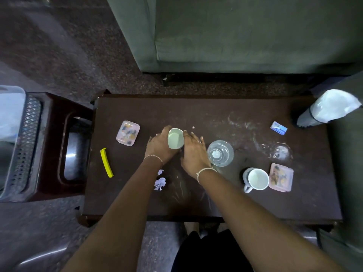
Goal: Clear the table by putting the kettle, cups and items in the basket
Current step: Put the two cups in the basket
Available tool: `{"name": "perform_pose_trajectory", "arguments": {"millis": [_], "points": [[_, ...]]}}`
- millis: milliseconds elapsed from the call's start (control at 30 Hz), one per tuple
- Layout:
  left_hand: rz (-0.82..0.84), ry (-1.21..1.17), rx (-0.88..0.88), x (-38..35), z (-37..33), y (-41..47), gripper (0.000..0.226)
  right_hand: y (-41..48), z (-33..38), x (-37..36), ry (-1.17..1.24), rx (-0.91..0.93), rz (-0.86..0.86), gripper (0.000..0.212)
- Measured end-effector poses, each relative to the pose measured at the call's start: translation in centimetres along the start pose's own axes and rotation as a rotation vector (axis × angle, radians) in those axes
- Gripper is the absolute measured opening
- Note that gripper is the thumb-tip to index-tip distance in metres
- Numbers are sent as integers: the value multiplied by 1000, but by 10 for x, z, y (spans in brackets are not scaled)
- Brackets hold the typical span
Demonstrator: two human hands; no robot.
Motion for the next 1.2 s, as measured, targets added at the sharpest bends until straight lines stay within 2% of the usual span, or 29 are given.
{"name": "perform_pose_trajectory", "arguments": {"millis": [167,300,433,567,733,833,900,1067,1200], "points": [[-60,-73,-21,8,-2,-51,74,-57,2,14,192,3,-136,65],[-54,-165,19,-1,-8,-94,75,-115,-22,37,241,-62,-309,53],[-77,-312,32,-22,-24,-136,75,-165,-66,61,282,-250,-479,41],[-80,-356,6,-57,-38,-167,79,-196,-125,67,311,-518,-535,50],[-83,-352,-4,-107,-49,-183,73,-192,-183,52,369,-619,-499,88],[-92,-365,-3,-130,-53,-185,72,-182,-206,35,448,-637,-480,98],[-105,-371,4,-141,-55,-187,71,-176,-214,24,472,-640,-445,94],[-118,-369,-1,-150,-54,-191,72,-169,-221,14,494,-635,-438,60],[-146,-386,-1,-138,-55,-198,71,-171,-217,23,515,-593,-405,54]]}}
Point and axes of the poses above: each hand's wrist, its own y-axis towards the middle knuckle, its own x-axis out of the back of the hand, z = x × y, the point moved 7 cm from there along y, towards the middle knuckle, and after that the axes turned 6 degrees about x, right-handed, at the moved point
